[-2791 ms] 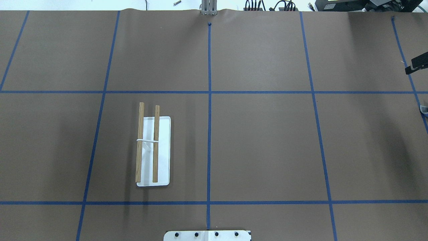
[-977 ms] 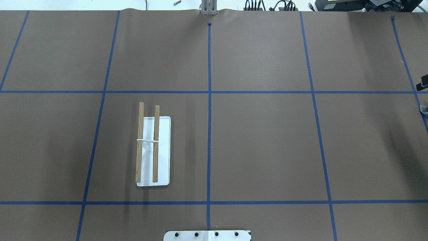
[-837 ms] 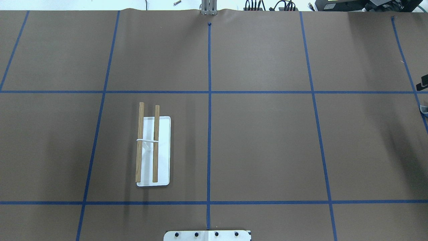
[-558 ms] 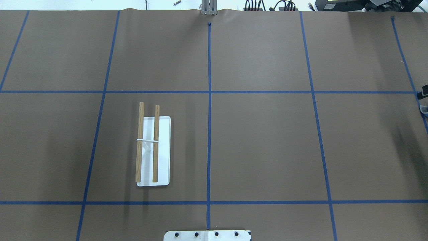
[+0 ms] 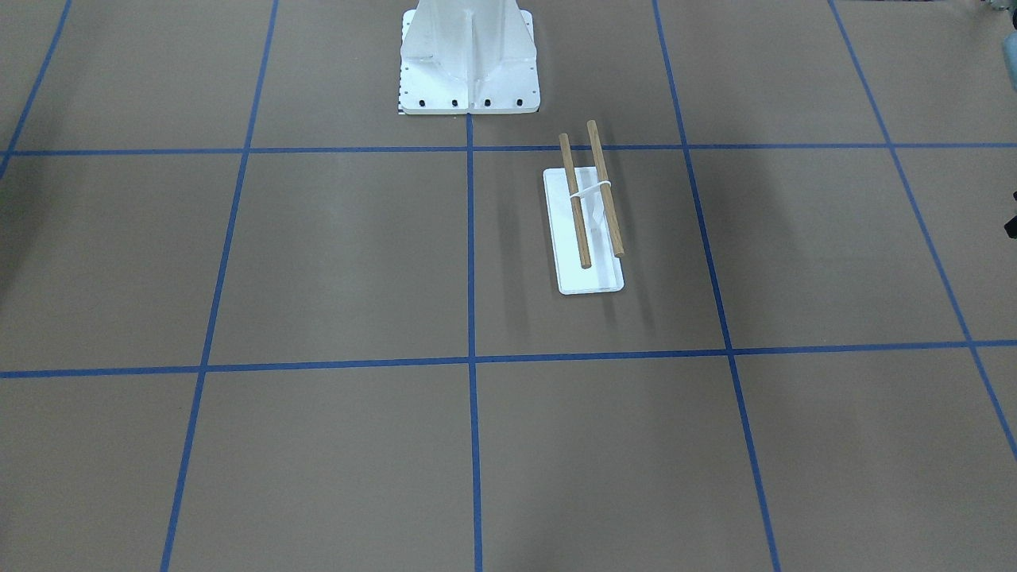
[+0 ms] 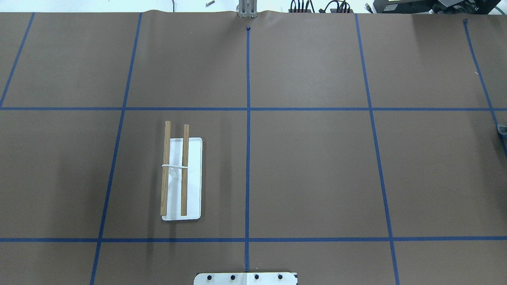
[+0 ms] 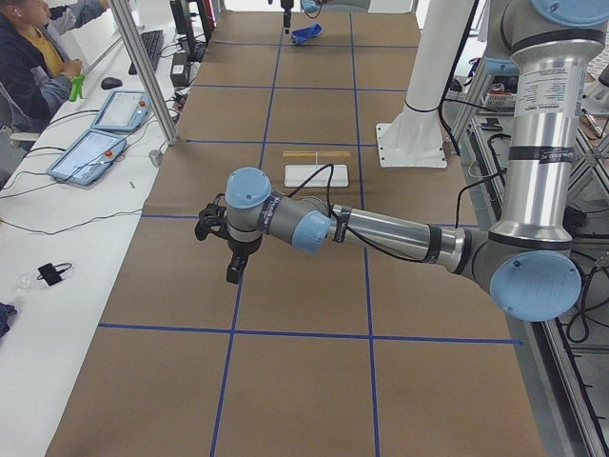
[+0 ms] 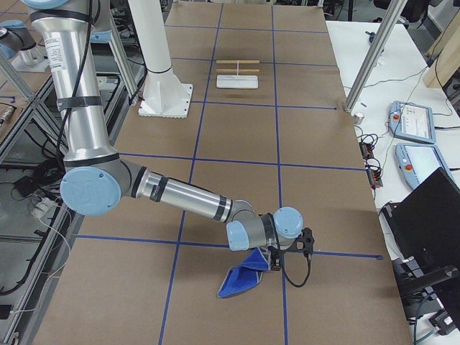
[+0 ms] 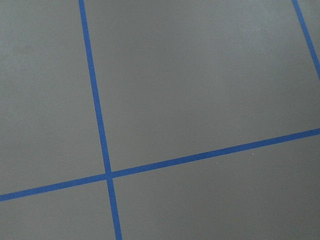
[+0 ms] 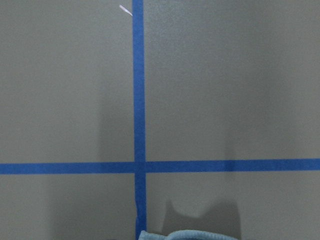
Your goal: Hang towel on rack
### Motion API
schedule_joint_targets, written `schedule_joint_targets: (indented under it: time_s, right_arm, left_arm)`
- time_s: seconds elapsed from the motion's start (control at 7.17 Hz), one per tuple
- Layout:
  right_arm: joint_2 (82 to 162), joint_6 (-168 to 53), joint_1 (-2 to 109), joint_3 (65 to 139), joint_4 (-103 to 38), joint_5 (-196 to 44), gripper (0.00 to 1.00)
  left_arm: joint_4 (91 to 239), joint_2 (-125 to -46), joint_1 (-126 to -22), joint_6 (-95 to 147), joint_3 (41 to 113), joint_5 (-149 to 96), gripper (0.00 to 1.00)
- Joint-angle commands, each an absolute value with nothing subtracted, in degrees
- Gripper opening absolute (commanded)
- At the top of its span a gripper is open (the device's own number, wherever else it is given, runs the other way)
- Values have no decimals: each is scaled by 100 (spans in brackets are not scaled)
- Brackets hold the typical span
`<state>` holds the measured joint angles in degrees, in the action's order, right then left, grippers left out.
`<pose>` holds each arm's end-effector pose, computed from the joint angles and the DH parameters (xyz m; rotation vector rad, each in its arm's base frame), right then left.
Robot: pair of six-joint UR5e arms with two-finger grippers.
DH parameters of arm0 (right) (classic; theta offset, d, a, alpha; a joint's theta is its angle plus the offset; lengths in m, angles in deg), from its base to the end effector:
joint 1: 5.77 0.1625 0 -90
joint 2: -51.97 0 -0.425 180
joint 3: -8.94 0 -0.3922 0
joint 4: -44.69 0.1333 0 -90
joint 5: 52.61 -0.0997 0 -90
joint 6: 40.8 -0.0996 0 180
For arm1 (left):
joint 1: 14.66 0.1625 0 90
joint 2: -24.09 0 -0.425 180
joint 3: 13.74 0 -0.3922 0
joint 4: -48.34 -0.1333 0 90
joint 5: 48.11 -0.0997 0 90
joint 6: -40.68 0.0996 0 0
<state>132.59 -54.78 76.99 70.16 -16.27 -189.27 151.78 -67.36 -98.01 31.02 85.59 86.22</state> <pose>-0.0088 -0.5522 0.7628 0.0065 -0.8277 0.0423 -0.0035 -0.5201 0.5381 0.2890 0.8106 0.1142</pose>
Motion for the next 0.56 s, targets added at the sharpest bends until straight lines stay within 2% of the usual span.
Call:
schedule_joint_targets:
  time_s: [0.0, 0.14, 0.28, 0.42]
  right_arm:
    - [13125, -5067, 7738, 6565, -1631, -18841, 79]
    - [12846, -4934, 7747, 6223, -1631, -18884, 74]
    - [12782, -4976, 7747, 6194, -1648, -18902, 65]
    - [12782, -4994, 7747, 6185, -1640, -18989, 48]
  left_arm:
    - [15178, -6741, -9798, 3101, 8567, 8618, 98]
    - [15178, -6732, -9807, 3101, 8567, 8618, 98]
    - [15178, -6723, -9807, 3101, 8584, 8618, 98]
    - [15178, -6697, -9807, 3101, 8636, 8627, 98]
